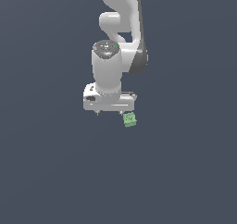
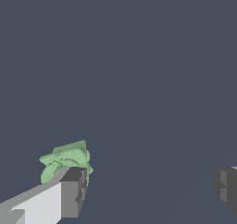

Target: Pick up the object and move it to a goal position.

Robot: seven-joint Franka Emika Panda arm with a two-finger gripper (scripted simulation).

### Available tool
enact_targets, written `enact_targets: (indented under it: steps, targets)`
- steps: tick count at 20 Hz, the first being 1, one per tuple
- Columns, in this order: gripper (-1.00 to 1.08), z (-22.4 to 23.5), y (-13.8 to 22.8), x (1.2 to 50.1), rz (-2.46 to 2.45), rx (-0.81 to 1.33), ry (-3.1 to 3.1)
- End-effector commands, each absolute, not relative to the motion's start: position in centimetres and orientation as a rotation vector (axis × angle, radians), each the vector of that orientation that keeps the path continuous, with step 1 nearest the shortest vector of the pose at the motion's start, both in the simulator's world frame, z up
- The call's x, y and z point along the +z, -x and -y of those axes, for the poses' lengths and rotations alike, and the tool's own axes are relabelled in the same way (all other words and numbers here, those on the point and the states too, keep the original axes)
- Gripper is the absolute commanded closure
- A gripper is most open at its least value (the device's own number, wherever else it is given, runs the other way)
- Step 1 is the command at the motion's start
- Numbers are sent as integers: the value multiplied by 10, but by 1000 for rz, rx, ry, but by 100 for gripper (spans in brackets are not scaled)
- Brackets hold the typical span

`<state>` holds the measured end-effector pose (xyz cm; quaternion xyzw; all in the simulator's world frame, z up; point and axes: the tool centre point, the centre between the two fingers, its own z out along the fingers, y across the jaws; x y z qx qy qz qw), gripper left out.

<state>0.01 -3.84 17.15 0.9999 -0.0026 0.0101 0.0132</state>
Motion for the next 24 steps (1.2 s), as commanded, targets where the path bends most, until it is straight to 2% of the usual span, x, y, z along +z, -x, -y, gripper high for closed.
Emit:
enact_targets:
  steps: [1,15,24]
  targets:
    - [-92,32,2,166,-17,28,-3116]
    - [-92,-51,44,100,-356,3,-3117]
    - [-92,-61,51,91,-398,-1,-3116]
